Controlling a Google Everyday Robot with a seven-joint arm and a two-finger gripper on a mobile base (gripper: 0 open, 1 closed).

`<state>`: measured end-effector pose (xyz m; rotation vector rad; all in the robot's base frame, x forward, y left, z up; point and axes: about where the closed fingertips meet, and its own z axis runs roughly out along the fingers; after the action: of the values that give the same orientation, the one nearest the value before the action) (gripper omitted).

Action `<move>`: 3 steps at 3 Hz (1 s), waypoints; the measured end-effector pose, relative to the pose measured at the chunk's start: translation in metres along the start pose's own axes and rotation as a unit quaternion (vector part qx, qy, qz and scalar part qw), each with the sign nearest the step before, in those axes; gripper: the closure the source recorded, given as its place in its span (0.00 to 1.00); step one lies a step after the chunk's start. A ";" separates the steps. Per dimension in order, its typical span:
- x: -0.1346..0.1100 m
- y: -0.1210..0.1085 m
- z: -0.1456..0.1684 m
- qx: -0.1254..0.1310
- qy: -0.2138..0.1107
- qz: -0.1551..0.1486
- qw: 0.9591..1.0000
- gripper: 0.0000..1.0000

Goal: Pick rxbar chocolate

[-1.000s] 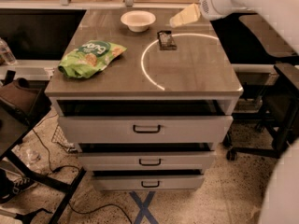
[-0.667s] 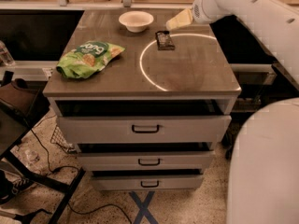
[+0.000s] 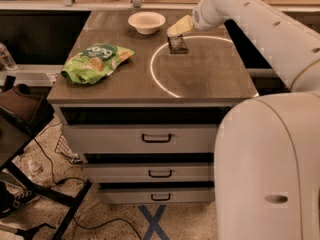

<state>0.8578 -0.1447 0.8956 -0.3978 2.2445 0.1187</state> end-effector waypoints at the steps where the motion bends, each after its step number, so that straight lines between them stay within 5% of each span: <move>1: 0.005 0.022 0.025 -0.021 0.032 0.008 0.999 0.00; 3: 0.013 0.045 0.052 -0.046 0.064 0.019 0.997 0.00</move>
Offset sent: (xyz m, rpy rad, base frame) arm 0.0255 0.0532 -0.0336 0.0567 0.1519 0.0465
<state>0.8734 -0.0942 0.8504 -0.4216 2.3805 0.2226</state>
